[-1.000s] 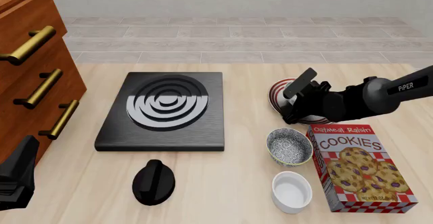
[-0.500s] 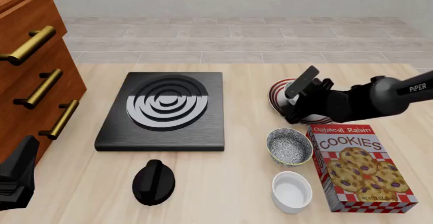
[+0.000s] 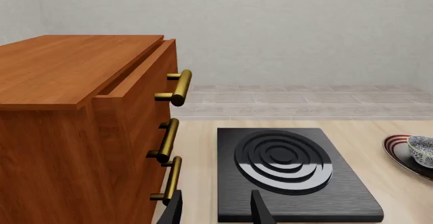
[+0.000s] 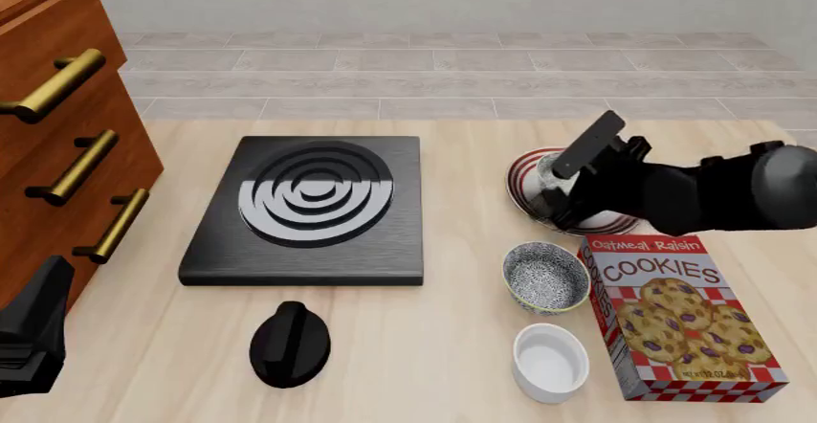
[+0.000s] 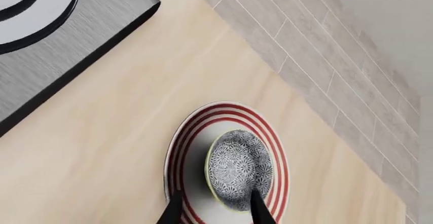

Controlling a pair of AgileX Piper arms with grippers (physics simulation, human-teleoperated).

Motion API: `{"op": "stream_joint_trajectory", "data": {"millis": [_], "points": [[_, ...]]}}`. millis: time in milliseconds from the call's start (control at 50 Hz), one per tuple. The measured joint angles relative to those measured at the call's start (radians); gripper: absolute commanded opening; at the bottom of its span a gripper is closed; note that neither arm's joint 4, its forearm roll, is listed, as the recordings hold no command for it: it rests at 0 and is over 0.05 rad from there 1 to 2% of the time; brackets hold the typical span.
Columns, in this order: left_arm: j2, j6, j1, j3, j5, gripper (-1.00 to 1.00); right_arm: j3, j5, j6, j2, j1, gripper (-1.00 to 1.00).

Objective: Pick the akita bowl from table center and place it on the plate.

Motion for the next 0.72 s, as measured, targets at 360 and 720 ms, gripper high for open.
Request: {"op": "stream_joint_trajectory", "data": {"millis": [360,720], "points": [[0.0,0.0,0.0,0.0,0.0,1.0,0.125,0.053,0.035,-0.238,0.008,1.0],[0.0,0.0,0.0,0.0,0.0,1.0,0.23,0.206,0.048,-0.561,0.033,1.0]]}}
